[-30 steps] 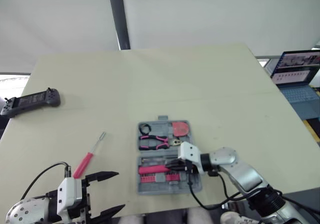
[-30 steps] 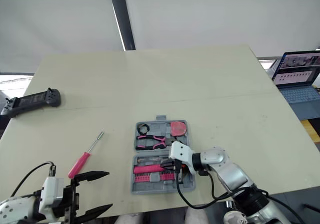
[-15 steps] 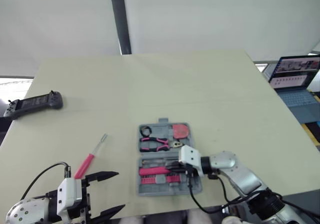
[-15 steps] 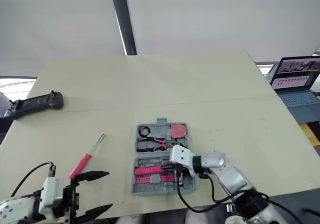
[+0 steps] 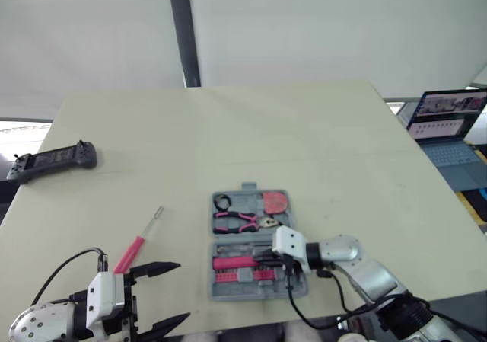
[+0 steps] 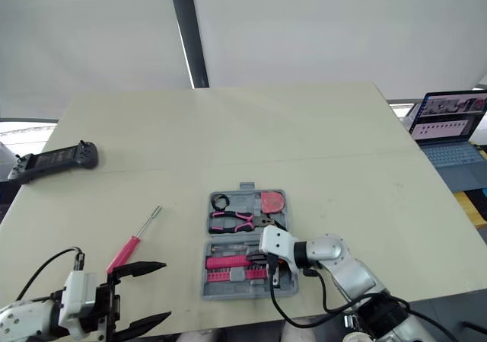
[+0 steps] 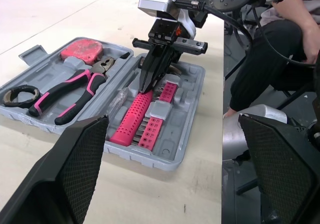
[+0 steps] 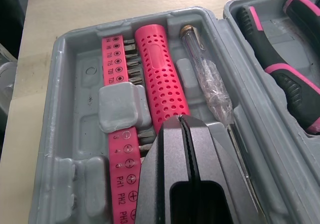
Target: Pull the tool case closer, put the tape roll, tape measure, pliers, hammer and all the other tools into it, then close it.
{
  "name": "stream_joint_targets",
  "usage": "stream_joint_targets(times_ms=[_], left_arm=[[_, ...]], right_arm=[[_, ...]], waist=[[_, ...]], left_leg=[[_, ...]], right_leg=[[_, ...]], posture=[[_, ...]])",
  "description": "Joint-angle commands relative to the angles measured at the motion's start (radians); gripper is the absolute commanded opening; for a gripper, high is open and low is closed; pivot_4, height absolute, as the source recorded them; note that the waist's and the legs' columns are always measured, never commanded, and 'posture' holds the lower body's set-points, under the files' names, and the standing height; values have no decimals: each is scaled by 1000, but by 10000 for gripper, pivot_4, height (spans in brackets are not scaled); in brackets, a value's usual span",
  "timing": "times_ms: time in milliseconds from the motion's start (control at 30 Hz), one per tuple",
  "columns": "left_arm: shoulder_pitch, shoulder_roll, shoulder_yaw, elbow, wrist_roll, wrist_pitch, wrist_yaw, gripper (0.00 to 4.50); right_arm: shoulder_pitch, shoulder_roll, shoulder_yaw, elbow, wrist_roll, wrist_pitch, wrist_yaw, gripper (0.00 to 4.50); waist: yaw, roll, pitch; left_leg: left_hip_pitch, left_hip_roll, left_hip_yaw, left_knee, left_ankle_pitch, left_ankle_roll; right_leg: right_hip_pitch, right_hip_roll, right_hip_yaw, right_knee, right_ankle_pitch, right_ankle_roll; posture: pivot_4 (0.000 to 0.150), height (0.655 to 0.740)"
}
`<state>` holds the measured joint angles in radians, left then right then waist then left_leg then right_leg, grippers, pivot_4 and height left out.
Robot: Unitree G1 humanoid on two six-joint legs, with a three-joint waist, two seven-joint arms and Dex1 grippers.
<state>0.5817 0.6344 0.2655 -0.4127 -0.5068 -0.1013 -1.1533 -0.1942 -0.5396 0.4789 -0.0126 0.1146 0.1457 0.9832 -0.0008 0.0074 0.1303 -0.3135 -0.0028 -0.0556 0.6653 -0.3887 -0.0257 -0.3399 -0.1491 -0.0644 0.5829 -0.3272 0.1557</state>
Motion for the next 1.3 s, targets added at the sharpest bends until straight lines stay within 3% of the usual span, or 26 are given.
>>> stream_joint_targets(times_ms=[33, 333, 533, 633, 800, 1000, 1133, 1300], left_arm=[[7, 3, 4, -2, -5, -13, -4, 45000], [-22, -8, -9, -2, 1, 22, 48, 45000], [-107, -64, -127, -41, 89, 74, 186, 45000], [-75, -84, -152, -102, 124, 102, 252, 45000], [9, -75, -119, -174, 102, 123, 281, 45000], [180, -60, 12, -282, 45, 195, 313, 45000], [260, -87, 94, -285, 20, 193, 322, 45000], [314, -115, 145, -285, -2, 195, 314, 45000]], right_arm=[[81, -42, 67, 164, -112, 78, -14, 350], [115, -19, -80, -54, 52, 161, -46, 350], [57, -122, -197, -254, 181, 312, 22, 350], [42, -183, -290, -353, 284, 440, 33, 350], [83, -295, -376, -381, 307, 438, 79, 350], [289, -407, -553, -429, 330, 404, 104, 350], [412, -413, -646, -445, 338, 388, 101, 350], [495, -408, -694, -435, 329, 357, 105, 22806]], waist=[[0, 0, 0], [3, 4, 3], [2, 15, 25], [-2, 12, 30], [3, 10, 32], [28, 7, 37], [29, 5, 38], [27, 6, 39]], left_leg=[[0, 0, 0, 0, 0, 0], [-2, 0, -1, 0, -1, 0], [-7, -1, -2, 3, 0, 0], [-10, 1, 0, 2, 0, -1], [-19, 2, 3, 3, 0, -1], [-22, 1, 3, 13, -2, 1], [-22, 1, 4, 16, -3, 2], [-22, 1, 5, 16, -4, 4]], right_leg=[[0, 0, 0, 0, 0, 0], [0, 0, 0, -7, -1, -2], [-4, -1, 1, -7, 1, 1], [-9, 0, 0, -2, 2, 3], [-21, 0, -2, 2, 2, 4], [-20, 0, -1, -1, 3, 6], [-19, 0, 0, -1, 3, 4], [-20, 0, 0, -1, 2, 3]], posture=[[1500, 7400], [1500, 7400], [1500, 7400], [1500, 7400], [1500, 7400], [1500, 7400], [1500, 7400], [1500, 7400]])
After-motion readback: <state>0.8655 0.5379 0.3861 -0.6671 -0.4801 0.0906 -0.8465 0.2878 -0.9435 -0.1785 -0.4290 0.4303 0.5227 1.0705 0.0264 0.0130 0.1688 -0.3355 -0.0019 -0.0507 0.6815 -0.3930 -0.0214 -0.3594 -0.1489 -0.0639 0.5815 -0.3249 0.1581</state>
